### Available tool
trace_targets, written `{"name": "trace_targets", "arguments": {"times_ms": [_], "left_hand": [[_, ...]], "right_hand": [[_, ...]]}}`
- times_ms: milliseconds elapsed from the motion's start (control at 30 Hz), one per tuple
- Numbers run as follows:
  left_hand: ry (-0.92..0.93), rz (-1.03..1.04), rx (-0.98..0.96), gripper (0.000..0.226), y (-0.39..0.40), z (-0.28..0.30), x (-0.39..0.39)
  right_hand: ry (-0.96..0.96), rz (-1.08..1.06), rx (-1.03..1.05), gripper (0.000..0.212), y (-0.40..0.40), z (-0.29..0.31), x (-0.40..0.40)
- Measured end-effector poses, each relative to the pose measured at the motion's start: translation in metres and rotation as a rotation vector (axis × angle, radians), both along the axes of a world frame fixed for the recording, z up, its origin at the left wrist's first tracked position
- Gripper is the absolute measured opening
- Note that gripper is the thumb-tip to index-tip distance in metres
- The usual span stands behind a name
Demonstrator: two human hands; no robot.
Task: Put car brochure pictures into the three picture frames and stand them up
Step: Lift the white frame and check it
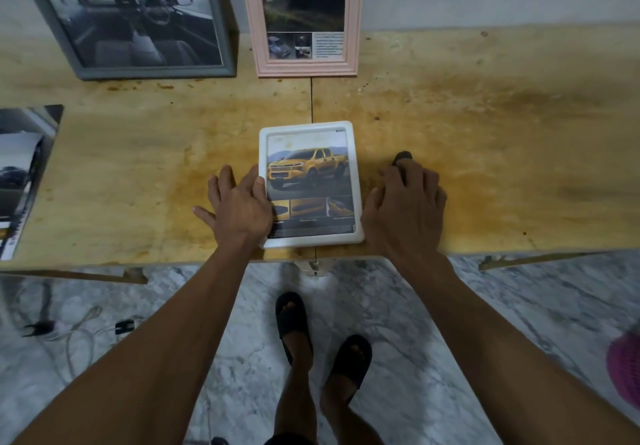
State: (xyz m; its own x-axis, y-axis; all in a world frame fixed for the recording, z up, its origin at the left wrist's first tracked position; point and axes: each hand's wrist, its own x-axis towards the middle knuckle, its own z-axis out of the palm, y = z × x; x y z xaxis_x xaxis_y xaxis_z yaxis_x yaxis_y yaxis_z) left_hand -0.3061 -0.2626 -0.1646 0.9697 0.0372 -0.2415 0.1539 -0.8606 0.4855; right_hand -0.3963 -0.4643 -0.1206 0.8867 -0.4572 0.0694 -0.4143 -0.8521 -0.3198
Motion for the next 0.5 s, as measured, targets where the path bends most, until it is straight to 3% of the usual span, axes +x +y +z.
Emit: {"name": "trace_targets", "arguments": {"times_ms": [67,167,267,433,500], "left_hand": [[0.016,0.022,-0.005,0.042,-0.001,0.005,0.003],[0.006,0.067,-0.038,0.037,-0.004,0.008,0.005],[0.010,0.110,-0.073,0.033,-0.006,0.013,0.006],[0.096,0.184,-0.191,0.034,-0.011,0.026,0.010],[0.115,0.242,-0.400,0.034,-0.013,0.041,0.009]], "right_hand": [[0.050,0.015,0.107,0.028,0.007,0.007,0.012],[0.277,-0.051,0.336,0.011,0.015,0.010,0.029],[0.353,-0.099,0.388,0.008,0.019,0.007,0.038],[0.281,-0.199,0.568,0.005,0.022,0.013,0.042],[0.134,-0.204,0.740,0.023,0.023,0.022,0.040]]}}
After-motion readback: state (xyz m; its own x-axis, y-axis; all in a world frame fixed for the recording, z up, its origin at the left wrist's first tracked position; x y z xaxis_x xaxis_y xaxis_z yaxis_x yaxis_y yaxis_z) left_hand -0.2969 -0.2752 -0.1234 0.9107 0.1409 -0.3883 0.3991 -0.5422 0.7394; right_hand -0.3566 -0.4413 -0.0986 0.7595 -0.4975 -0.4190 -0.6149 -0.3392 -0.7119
